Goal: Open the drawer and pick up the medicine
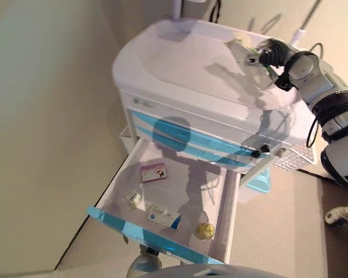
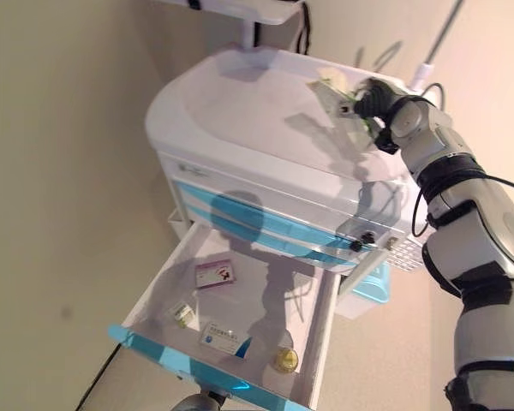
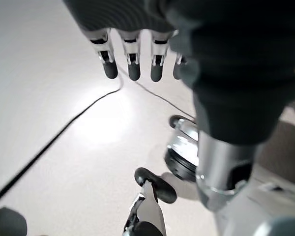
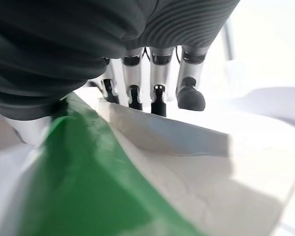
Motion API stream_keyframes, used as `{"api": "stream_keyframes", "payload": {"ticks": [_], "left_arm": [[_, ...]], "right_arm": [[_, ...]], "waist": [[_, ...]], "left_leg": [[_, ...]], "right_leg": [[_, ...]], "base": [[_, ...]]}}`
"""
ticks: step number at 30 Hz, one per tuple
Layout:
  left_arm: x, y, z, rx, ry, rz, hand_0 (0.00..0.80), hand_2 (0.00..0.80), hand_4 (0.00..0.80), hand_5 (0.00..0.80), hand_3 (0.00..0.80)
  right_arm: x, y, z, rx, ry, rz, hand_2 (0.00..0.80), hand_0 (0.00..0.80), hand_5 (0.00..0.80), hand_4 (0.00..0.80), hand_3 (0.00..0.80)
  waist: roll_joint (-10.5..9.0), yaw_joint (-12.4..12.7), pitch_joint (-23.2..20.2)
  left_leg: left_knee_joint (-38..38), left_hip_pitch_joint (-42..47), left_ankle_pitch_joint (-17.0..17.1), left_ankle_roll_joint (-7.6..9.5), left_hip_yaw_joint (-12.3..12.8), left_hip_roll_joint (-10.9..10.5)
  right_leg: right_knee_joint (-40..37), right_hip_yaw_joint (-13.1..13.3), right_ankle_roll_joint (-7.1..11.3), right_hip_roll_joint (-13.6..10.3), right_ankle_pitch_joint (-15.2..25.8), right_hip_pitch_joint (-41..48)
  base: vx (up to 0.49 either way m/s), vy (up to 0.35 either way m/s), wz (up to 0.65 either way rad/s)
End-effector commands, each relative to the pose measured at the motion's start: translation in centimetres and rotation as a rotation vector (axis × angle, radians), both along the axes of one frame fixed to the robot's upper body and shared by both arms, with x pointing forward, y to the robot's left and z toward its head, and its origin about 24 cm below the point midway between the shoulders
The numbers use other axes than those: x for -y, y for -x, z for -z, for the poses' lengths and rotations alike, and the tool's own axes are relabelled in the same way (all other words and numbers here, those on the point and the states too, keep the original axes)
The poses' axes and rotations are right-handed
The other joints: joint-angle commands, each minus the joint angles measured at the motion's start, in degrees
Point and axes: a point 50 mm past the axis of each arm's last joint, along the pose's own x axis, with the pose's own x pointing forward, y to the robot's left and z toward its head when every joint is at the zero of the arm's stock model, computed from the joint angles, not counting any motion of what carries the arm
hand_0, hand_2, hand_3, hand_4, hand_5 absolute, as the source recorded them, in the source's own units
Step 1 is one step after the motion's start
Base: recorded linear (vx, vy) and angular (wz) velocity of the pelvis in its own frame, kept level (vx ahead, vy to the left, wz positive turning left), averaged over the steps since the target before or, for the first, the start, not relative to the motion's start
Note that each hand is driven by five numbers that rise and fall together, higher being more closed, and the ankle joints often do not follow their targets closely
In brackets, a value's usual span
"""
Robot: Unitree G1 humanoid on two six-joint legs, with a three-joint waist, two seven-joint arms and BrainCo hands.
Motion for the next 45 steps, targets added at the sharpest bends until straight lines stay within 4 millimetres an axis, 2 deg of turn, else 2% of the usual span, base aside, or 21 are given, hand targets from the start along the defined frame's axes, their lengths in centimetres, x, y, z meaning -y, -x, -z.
{"api": "stream_keyframes", "payload": {"ticks": [1, 3, 5, 9, 12, 13, 22, 23, 24, 25, 34, 37, 38, 45], "left_arm": [[-2.1, 0.8, -0.7, -0.045, -0.058, 0.026, 0.000, 0.000, 0.000, 0.000, 0.000], [-2.0, 0.7, -0.7, -0.044, -0.055, 0.040, 0.000, 0.000, 0.000, 0.000, 0.000], [-1.8, 0.4, -0.6, -0.040, -0.040, 0.076, 0.000, 0.000, 0.000, 0.000, 0.000], [-1.4, -0.2, -0.4, -0.026, -0.024, 0.110, 0.000, 0.000, 0.000, 0.000, 0.000], [-1.2, -0.2, -0.4, -0.022, -0.015, 0.117, 0.000, 0.000, 0.000, 0.000, 0.000], [-1.0, 0.0, -0.3, -0.025, -0.005, 0.131, 0.000, 0.000, 0.000, 0.000, 0.000], [-0.9, 0.1, -0.3, -0.022, 0.004, 0.149, 0.000, 0.000, 0.000, 0.000, 0.000], [-0.9, 0.1, -0.3, -0.023, 0.008, 0.152, 0.000, 0.000, 0.000, 0.000, 0.000], [-0.9, 0.1, -0.3, -0.023, 0.007, 0.152, 0.000, 0.000, 0.000, 0.000, 0.000], [-1.0, 0.0, -0.4, -0.021, 0.007, 0.155, 0.000, 0.000, 0.000, 0.000, 0.000], [-0.5, 0.1, -0.2, -0.026, 0.024, 0.158, 0.000, 0.000, 0.000, 0.000, 0.000], [-0.4, 0.2, -0.2, -0.030, 0.025, 0.162, 0.000, 0.000, 0.000, 0.000, 0.000], [-0.4, 0.1, -0.2, -0.030, 0.024, 0.162, 0.000, 0.000, 0.000, 0.000, 0.000], [-0.5, -0.3, -0.1, -0.026, 0.007, 0.160, 0.000, 0.000, 0.000, 0.000, 0.000]], "right_arm": [[0.1, 0.9, -5.6, 0.168, 0.164, 0.015, 0.800, 0.800, 0.800, 0.800, 0.800], [0.7, 1.1, -5.4, 0.160, 0.196, 0.026, 0.800, 0.800, 0.800, 0.800, 0.800], [2.6, 1.7, -4.8, 0.126, 0.255, 0.073, 0.800, 0.800, 0.800, 0.800, 0.800], [4.1, 2.3, -3.9, 0.094, 0.304, 0.084, 0.800, 0.800, 0.800, 0.800, 0.800], [4.4, 2.5, -3.2, 0.055, 0.368, 0.077, 0.800, 0.800, 0.800, 0.800, 0.800], [4.9, 2.7, -2.3, 0.016, 0.399, 0.080, 0.800, 0.800, 0.800, 0.800, 0.800], [4.6, 2.9, -0.4, -0.099, 0.507, 0.013, 0.800, 0.800, 0.800, 0.800, 0.800], [4.5, 2.9, 0.1, -0.122, 0.496, -0.003, 0.433, 0.433, 0.433, 0.433, 0.433], [4.5, 2.9, 0.1, -0.123, 0.495, -0.003, 0.433, 0.433, 0.433, 0.433, 0.433], [4.4, 2.9, 0.5, -0.141, 0.471, -0.013, 0.000, 0.000, 0.000, 0.000, 0.000], [4.0, 2.7, 0.7, -0.135, 0.368, -0.036, 0.000, 0.000, 0.000, 0.000, 0.000], [3.2, 2.8, -0.1, -0.091, 0.335, -0.077, 0.000, 0.000, 0.000, 0.000, 0.000], [2.7, 3.0, -1.0, -0.034, 0.307, -0.110, 0.000, 0.000, 0.000, 0.000, 0.000], [3.1, 4.6, -3.1, 0.155, 0.213, -0.155, 0.000, 0.000, 0.000, 0.000, 0.000]], "waist": [[-3.38, 1.98, -0.52], [-3.26, 2.33, -0.29], [-2.92, 3.74, 0.55], [-2.32, 4.72, 1.28], [-2.16, 5.07, 1.48], [-1.97, 5.35, 1.69], [-1.44, 5.84, 2.48], [-1.39, 5.83, 2.58], [-1.41, 5.84, 2.58], [-1.40, 5.85, 2.61], [-1.27, 5.26, 2.38], [-1.21, 4.73, 2.04], [-1.18, 4.34, 1.83], [-0.70, 2.80, 0.97]], "left_leg": [[0.62, 1.68, -2.16, 0.49, -0.83, -2.41], [0.52, 1.17, -1.75, 0.19, -1.76, -2.66], [0.05, 0.65, -1.16, -0.41, -3.60, -3.08], [0.06, -0.21, -0.75, -0.63, -5.22, -3.67], [0.14, -0.24, -0.82, -0.59, -5.49, -3.78], [0.22, -0.38, -0.84, -0.57, -5.66, -3.88], [0.39, -0.76, -0.89, -0.60, -5.86, -3.92], [0.39, -0.72, -0.91, -0.60, -5.93, -3.95], [0.39, -0.71, -0.90, -0.60, -5.94, -3.95], [0.39, -0.70, -0.91, -0.61, -5.96, -3.96], [0.59, -0.09, -1.24, -0.47, -5.80, -4.01], [0.65, 0.20, -1.50, -0.38, -5.60, -4.06], [0.62, 0.46, -1.65, -0.32, -5.48, -4.09], [0.70, 1.73, -2.48, 0.20, -4.68, -4.12]], "right_leg": [[4.27, -1.26, 2.93, -2.09, 1.90, -2.09], [4.29, -2.22, 2.96, -2.19, 1.75, -2.19], [4.50, -4.21, 2.74, -2.30, 1.10, -2.09], [4.74, -6.04, 2.70, -2.58, 0.66, -2.35], [4.83, -6.31, 2.70, -2.60, 0.53, -2.35], [4.87, -6.33, 2.68, -2.67, 0.40, -2.44], [5.26, -6.49, 2.61, -2.83, -0.03, -2.80], [5.29, -6.52, 2.62, -2.84, 0.01, -2.80], [5.29, -6.52, 2.62, -2.84, 0.01, -2.79], [5.28, -6.58, 2.62, -2.87, -0.02, -2.76], [5.70, -6.55, 2.52, -3.00, -0.26, -2.33], [5.78, -6.52, 2.56, -3.08, -0.28, -2.07], [5.85, -6.41, 2.63, -3.13, -0.28, -1.96], [5.92, -5.68, 2.80, -3.49, -0.30, -0.97]], "base": [[0.011, -0.027, 0.64], [0.003, -0.019, 0.62], [0.008, -0.038, 0.36], [0.003, -0.016, 0.48], [0.012, -0.008, 0.15], [0.012, -0.007, 0.04], [0.000, 0.000, 0.00], [0.000, 0.000, 0.00], [0.000, 0.000, 0.00], [0.000, 0.000, 0.00], [0.000, 0.000, 0.00], [0.000, 0.000, 0.00], [0.000, 0.000, 0.00], [0.002, 0.007, -0.01]]}}
